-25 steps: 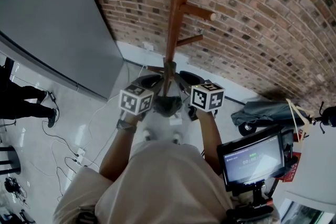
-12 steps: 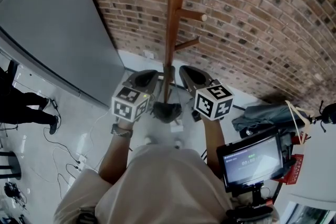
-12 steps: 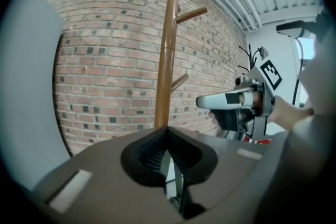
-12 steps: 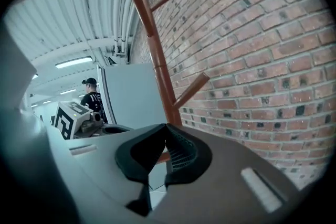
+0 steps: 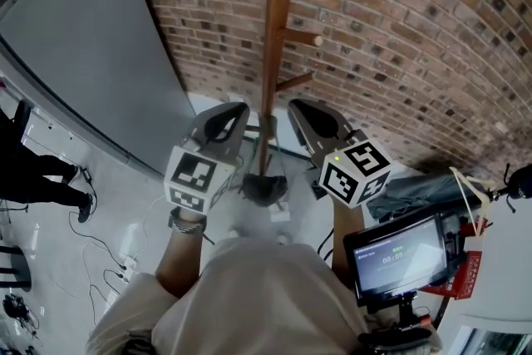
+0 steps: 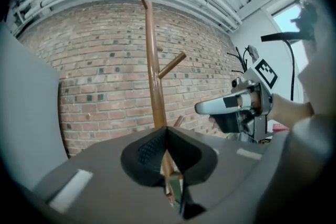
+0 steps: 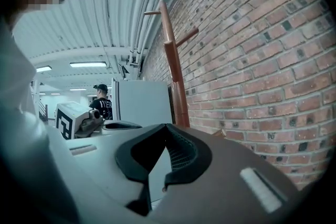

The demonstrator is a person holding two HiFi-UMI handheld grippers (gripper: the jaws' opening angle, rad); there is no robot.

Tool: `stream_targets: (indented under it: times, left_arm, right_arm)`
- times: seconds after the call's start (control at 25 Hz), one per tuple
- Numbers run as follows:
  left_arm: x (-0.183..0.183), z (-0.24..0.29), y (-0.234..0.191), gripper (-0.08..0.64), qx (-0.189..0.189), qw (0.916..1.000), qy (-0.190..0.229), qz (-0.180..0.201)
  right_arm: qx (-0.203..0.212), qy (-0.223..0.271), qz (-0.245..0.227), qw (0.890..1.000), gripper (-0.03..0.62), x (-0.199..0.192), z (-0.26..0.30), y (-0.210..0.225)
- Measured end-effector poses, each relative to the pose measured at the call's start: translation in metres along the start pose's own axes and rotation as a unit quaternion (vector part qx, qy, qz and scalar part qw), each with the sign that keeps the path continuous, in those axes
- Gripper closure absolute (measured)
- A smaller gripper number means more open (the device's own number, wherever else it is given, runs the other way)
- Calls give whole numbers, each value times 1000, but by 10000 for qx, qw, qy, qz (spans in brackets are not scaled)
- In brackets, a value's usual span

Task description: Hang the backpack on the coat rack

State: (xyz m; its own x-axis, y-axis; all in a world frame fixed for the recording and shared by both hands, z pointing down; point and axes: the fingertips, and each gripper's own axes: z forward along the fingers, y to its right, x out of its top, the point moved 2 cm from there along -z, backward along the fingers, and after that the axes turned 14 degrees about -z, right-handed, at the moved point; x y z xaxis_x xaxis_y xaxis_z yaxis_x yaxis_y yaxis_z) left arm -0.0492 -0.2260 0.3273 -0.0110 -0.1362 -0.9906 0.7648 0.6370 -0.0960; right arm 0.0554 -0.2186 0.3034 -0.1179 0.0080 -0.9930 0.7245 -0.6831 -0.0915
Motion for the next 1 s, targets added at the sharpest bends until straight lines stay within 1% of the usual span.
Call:
stream_targets:
  times: [0.12, 0.24, 0.44, 1.0]
  left_arm:
    - [24, -5, 9, 560, -4, 9992, 292, 285]
    - [36, -8, 13, 560, -10, 9983, 408, 423]
    - [40, -7, 16, 560, -25, 9980, 447, 441]
    - [35, -2, 15, 560, 21, 9984, 377, 417]
  right_arm:
    - [-33, 71, -161, 9998, 591, 13, -3, -1]
    - [-61, 52, -330, 9994, 592, 20, -5, -2]
    - [-48, 54, -486, 9988, 592, 25, -8, -3]
    - [-12, -6, -543, 9985, 592, 22, -10, -1]
